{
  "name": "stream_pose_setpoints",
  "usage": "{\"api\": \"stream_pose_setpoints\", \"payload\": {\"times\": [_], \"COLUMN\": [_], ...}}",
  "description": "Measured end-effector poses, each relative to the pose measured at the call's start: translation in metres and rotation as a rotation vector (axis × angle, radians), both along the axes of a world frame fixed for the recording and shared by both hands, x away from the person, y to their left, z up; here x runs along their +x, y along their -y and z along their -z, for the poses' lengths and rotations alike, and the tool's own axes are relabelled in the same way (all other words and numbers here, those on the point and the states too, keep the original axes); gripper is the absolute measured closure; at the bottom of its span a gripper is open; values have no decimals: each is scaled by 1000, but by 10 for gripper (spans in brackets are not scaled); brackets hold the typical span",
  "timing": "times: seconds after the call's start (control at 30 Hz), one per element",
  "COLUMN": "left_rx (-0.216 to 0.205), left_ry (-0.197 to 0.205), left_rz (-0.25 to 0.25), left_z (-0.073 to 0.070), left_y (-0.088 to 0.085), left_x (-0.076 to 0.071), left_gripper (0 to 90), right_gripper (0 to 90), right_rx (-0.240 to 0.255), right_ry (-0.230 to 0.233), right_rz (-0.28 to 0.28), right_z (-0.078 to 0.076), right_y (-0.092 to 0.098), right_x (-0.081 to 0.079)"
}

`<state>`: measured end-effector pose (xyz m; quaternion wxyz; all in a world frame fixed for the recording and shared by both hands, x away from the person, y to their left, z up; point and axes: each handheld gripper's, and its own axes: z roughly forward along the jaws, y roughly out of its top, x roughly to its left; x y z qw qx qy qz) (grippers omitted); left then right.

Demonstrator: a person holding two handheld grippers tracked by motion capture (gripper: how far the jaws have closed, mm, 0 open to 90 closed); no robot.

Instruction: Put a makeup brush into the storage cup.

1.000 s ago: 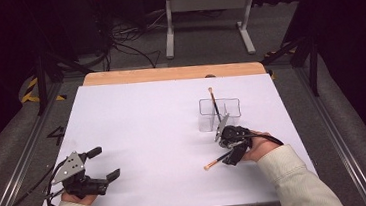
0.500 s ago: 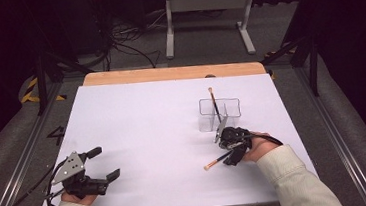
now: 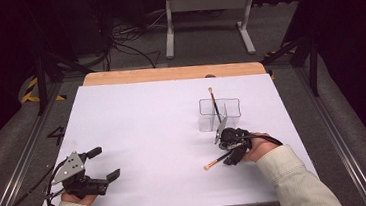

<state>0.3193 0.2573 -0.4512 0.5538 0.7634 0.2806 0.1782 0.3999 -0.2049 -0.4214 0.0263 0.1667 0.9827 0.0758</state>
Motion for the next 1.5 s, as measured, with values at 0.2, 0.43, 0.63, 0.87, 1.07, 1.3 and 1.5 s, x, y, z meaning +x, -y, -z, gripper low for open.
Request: {"api": "stream_pose_setpoints", "payload": {"times": [0.2, 0.43, 0.63, 0.87, 1.07, 1.3, 1.5], "left_rx": [0, 1, 1, -4, -3, -2, -4], "left_ry": [0, -1, -1, -4, -5, -5, -4], "left_rz": [1, 0, 0, 0, 0, -1, -1], "left_z": [0, 0, 0, 0, 0, 0, 0], "left_y": [0, 0, 0, 0, 0, 0, 0], "left_x": [0, 0, 0, 0, 0, 0, 0], "left_gripper": [12, 12, 12, 12, 12, 12, 12], "right_gripper": [632, 799, 831, 833, 834, 834, 834], "right_rx": [-17, -37, -52, -47, -18, 24, 51], "right_ry": [-10, -15, -19, -23, -11, 13, 54], "right_rz": [15, -22, -29, -26, -28, -27, -37], "right_z": [-2, -2, -3, -3, -10, -20, -35], "right_y": [0, -3, -5, -4, -1, 1, -1], "right_x": [-1, -5, -6, -5, -7, -10, -14]}}
